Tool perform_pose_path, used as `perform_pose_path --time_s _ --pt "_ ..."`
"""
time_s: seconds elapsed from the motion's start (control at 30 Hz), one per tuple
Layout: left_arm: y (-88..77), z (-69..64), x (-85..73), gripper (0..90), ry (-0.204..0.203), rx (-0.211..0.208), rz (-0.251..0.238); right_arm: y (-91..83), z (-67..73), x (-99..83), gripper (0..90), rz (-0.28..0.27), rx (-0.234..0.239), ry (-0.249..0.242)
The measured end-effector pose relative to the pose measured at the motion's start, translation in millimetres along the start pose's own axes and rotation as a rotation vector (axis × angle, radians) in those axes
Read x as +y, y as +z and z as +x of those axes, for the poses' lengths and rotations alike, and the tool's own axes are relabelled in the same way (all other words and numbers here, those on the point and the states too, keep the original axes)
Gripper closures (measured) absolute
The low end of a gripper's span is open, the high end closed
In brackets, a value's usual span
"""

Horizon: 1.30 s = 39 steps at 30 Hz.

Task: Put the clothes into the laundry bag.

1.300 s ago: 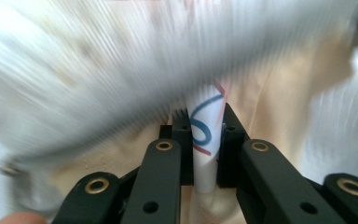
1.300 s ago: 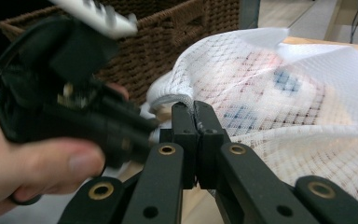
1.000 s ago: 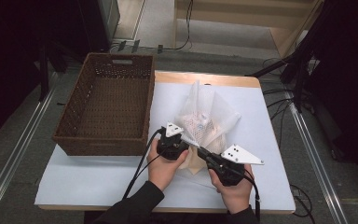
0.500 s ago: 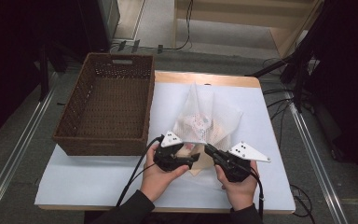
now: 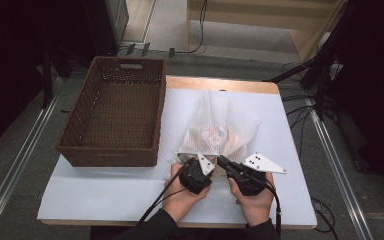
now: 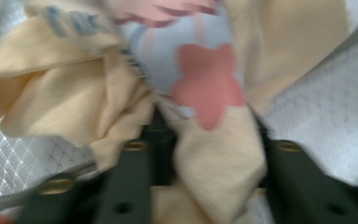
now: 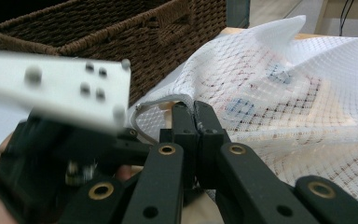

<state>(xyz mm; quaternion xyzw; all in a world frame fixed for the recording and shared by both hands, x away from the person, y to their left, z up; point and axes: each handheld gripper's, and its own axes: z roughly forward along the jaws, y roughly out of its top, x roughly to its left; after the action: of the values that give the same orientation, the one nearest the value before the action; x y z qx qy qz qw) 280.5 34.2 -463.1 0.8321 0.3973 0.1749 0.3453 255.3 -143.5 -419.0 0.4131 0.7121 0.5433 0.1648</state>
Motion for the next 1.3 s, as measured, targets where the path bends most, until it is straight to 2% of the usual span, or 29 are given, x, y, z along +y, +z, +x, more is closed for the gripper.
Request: perform_pose_path --time_s 0.07,0.1,0.13,0.17,0.27,0.33,0.4,0.47,0.5,0.57,0.6,0.67,0.7,0.77,0.87,0.9,0.97,1.03,1.1,1.17,1.23,1.3 --pt "-5.3 3.3 3.4 74.9 -0.019 -0.014 -0.036 -0.1 1.5 0.3 90.0 -0.003 0.003 0.001" --pt "-8.2 4.9 5.9 75.5 -0.036 -0.025 -0.059 -0.1 2.4 0.5 90.0 -0.004 0.004 -0.003" --pt "-12.2 7.8 10.1 76.0 -0.073 -0.043 -0.093 0.1 3.7 0.6 90.0 -0.005 0.008 -0.003" --pt "-14.8 10.2 13.0 76.3 -0.086 -0.051 -0.113 0.1 5.4 0.9 90.0 -0.007 0.01 -0.007" --pt "-19.2 21.4 26.1 77.1 -0.161 -0.059 -0.189 -0.9 9.7 2.1 90.0 -0.025 0.014 -0.015" --pt "-15.8 29.3 33.0 78.1 -0.203 -0.046 -0.206 -2.5 12.9 3.1 90.0 -0.033 0.019 -0.018" --pt "-7.9 35.0 37.3 78.3 -0.23 -0.02 -0.215 -3.1 16.1 3.7 90.0 -0.031 0.028 -0.02" --pt "5.8 39.1 39.1 78.0 -0.23 0.044 -0.21 -1.7 18.0 2.8 90.0 -0.022 0.031 -0.032" --pt "15.1 42.8 39.3 77.5 -0.252 0.04 -0.184 -0.6 17.8 1.8 90.0 -0.015 0.029 -0.036" --pt "30.0 49.4 39.2 72.3 -0.282 -0.025 -0.101 1.7 15.8 -1.2 90.0 0.002 0.021 -0.034" --pt "31.3 49.1 39.0 68.3 -0.276 -0.049 -0.084 2.4 13.4 -2.9 90.0 0.008 0.017 -0.033" --pt "24.9 44.1 37.4 58.4 -0.214 -0.057 -0.092 2.3 7.6 -5.2 90.0 0.011 0.009 -0.018" --pt "20.1 42.0 35.4 53.7 -0.196 -0.078 -0.102 1.4 4.6 -5.7 90.0 0.012 0.001 -0.012" --pt "9.3 39.9 29.3 45.6 -0.18 -0.112 -0.113 -0.1 -1.7 -6.0 90.0 0.008 -0.011 0.002" --pt "-6.8 35.6 16.2 39.5 -0.159 -0.123 -0.128 -2.0 -7.5 -5.3 90.0 0.0 -0.022 0.025" --pt "-10.7 33.8 11.6 37.9 -0.143 -0.116 -0.128 -2.6 -8.1 -4.9 90.0 0.0 -0.025 0.025" --pt "-14.0 30.0 3.6 36.1 -0.109 -0.072 -0.096 -3.5 -8.5 -3.8 90.0 -0.004 -0.026 0.025" --pt "-11.8 30.4 -1.9 36.3 -0.113 -0.049 -0.052 -3.6 -8.3 -3.0 90.0 -0.005 -0.026 0.03" --pt "-8.1 32.0 -4.1 45.3 -0.129 -0.044 -0.032 -2.4 -7.3 -2.9 90.0 -0.008 -0.028 0.031" --pt "-3.4 32.1 -3.1 64.1 -0.127 -0.053 -0.014 -0.7 -4.7 -3.2 90.0 -0.003 -0.024 0.028" --pt "2.4 30.5 0.1 75.2 -0.119 -0.048 -0.004 1.4 -1.2 -3.8 90.0 0.006 -0.016 0.018" --pt "7.8 29.9 5.4 81.7 -0.131 -0.072 0.007 3.4 1.5 -4.6 90.0 0.01 -0.01 0.01"
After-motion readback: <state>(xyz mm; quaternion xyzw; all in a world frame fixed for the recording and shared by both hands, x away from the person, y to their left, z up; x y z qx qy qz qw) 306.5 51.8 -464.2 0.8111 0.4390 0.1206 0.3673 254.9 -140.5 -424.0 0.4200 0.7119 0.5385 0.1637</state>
